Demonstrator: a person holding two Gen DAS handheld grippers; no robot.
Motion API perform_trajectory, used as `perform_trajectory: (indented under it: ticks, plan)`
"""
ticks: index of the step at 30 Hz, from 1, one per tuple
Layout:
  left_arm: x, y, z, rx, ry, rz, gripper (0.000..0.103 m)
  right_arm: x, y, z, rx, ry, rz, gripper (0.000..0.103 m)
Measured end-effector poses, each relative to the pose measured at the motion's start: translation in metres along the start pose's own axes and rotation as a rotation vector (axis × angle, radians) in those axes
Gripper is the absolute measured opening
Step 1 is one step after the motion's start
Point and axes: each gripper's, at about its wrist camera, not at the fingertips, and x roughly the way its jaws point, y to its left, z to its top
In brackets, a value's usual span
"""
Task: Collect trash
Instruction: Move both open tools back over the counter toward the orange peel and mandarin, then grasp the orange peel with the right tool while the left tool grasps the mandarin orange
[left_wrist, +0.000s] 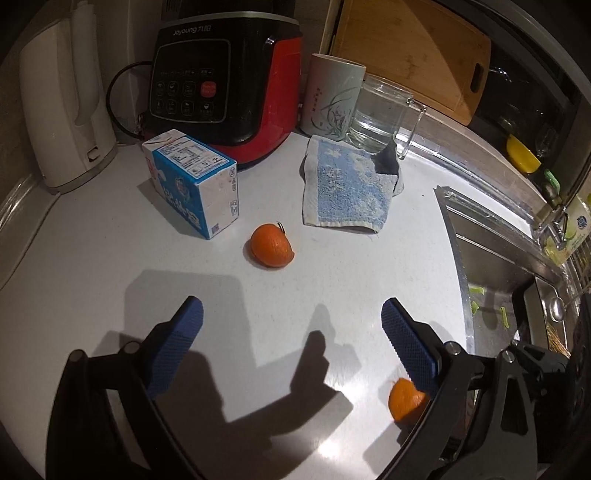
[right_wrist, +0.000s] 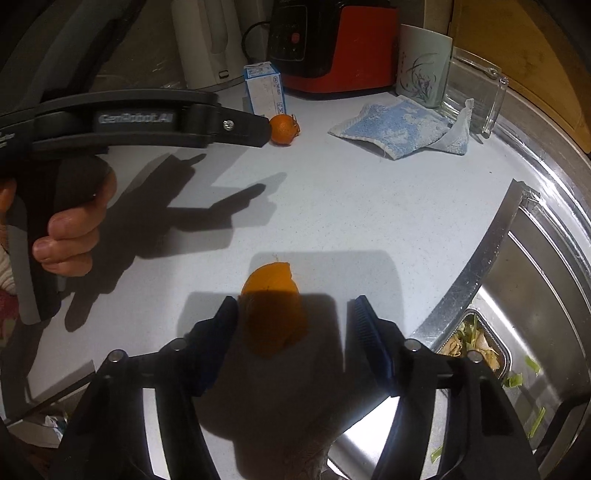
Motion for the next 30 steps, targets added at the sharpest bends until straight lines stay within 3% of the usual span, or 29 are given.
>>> perform_trajectory:
  ticks: [2, 5, 10, 12, 17, 20, 30]
  plan:
    - [0.012, -0.003, 0.007, -0.005, 0.012, 0.009, 0.088, 0.0, -0.003, 0.002, 0.0, -0.002, 0.003, 0.032]
    - [0.026, -0.006, 0.015, -0.018, 0.021, 0.027, 0.086, -0.001, -0.007, 0.003, 0.012, -0.001, 0.027, 0.016]
    - [0.043, -0.005, 0.024, -0.058, 0.048, 0.055, 0.081, -0.006, -0.008, 0.002, 0.021, -0.016, 0.047, 0.014]
    - [0.048, -0.004, 0.027, -0.083, 0.061, 0.054, 0.072, -0.009, -0.011, 0.002, 0.035, -0.025, 0.059, 0.014]
    - [0.06, -0.003, 0.03, -0.111, 0.083, 0.096, 0.036, -0.018, -0.018, 0.001, 0.066, -0.045, 0.075, 0.014]
    - [0.061, -0.004, 0.031, -0.107, 0.082, 0.114, 0.022, -0.024, -0.022, -0.001, 0.083, -0.055, 0.078, 0.014]
    - [0.029, -0.019, 0.02, -0.078, 0.065, 0.103, 0.018, -0.04, -0.022, -0.012, 0.108, -0.071, 0.092, 0.014]
